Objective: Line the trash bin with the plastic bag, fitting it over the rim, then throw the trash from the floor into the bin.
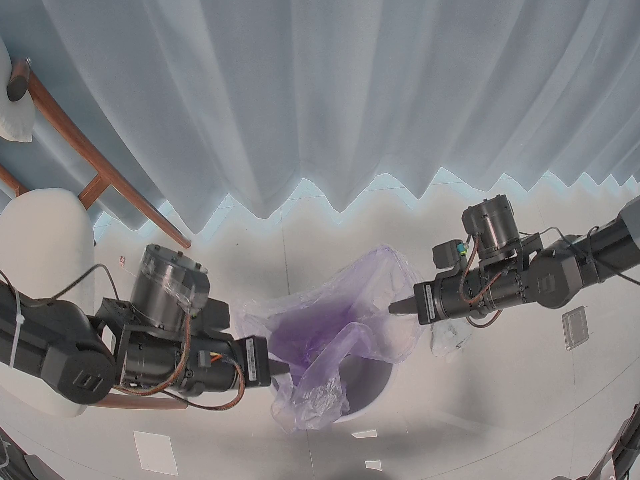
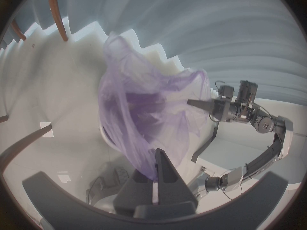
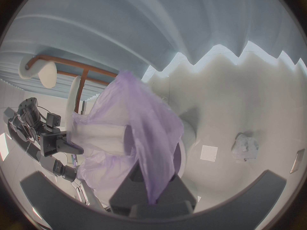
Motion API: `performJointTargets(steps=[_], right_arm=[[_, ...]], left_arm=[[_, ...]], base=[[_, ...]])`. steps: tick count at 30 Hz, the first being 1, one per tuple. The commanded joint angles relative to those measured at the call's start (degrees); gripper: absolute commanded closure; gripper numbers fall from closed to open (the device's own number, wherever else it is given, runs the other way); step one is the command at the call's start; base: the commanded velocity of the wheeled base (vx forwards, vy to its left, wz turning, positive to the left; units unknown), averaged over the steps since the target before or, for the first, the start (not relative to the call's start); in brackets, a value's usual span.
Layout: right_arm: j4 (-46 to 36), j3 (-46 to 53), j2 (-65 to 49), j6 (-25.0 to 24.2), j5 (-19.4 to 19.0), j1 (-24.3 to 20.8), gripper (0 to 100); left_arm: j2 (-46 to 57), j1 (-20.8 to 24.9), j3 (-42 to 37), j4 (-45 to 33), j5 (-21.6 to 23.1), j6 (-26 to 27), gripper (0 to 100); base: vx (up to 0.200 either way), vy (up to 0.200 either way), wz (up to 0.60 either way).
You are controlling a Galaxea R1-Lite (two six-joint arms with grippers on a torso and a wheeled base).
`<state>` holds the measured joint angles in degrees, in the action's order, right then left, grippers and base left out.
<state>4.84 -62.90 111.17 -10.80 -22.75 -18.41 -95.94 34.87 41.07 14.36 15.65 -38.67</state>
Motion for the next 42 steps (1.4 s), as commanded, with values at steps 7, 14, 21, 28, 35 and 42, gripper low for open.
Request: performJointTargets(steps=[7, 14, 21, 28, 35, 42], right_arm=[[12.3, 8.85, 3.09, -1.15, 1.83, -1.37, 100], [12.04, 4.98, 4.23, -1.68, 1.74, 3.64, 100], [11.77, -0.55, 6.17, -1.94, 1.57, 6.98, 100], [11.77, -7.67, 10.3, -2.47, 2.71, 7.95, 100], [11.86, -14.09, 15.22, -2.56, 5.26, 8.04, 100], [11.51, -19.27, 18.12, -2.65, 5.35, 7.69, 100]], left_arm=[[-6.36, 4.51, -3.98, 6.21, -1.85, -0.09, 100], [-10.85, 4.07, -3.54, 14.56, -3.17, -1.15, 100], [-11.02, 0.55, 2.26, 14.73, -2.91, -4.49, 100], [-11.11, -5.25, 5.69, 14.47, -2.82, -3.96, 100], [-12.6, -8.15, 5.42, 14.73, -3.08, -0.27, 100], [-13.92, -9.46, 5.51, 14.82, -3.52, 0.08, 100]], base=[[0.0, 0.0, 0.0], [0.0, 0.0, 0.0], [0.0, 0.0, 0.0], [0.0, 0.0, 0.0], [0.0, 0.0, 0.0], [0.0, 0.0, 0.0]])
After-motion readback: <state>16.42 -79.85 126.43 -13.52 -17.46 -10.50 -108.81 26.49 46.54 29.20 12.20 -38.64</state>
